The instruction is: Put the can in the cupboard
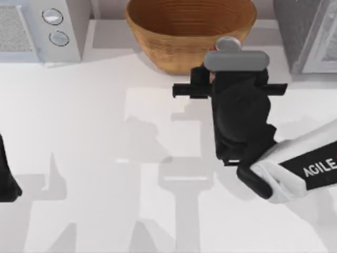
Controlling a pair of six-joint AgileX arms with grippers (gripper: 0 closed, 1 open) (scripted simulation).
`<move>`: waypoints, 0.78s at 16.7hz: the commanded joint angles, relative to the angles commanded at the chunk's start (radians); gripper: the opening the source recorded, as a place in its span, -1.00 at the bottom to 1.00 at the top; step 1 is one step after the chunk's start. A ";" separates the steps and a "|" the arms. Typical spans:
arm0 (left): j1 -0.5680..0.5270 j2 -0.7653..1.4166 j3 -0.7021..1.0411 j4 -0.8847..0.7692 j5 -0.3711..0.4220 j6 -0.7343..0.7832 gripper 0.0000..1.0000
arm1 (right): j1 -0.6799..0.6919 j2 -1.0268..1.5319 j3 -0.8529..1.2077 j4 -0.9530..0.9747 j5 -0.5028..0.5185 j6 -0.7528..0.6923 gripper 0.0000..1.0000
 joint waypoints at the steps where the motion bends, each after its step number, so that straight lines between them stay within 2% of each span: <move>1: 0.000 0.000 0.000 0.000 0.000 0.000 1.00 | 0.001 -0.035 -0.001 -0.033 0.000 0.001 -1.00; 9: 0.000 0.000 0.000 0.000 0.000 0.000 1.00 | 0.000 -0.081 0.000 -0.078 -0.001 0.004 -1.00; 13: 0.000 0.000 0.000 0.000 0.000 0.000 1.00 | -0.088 -0.185 -0.077 -0.178 -0.060 0.000 -1.00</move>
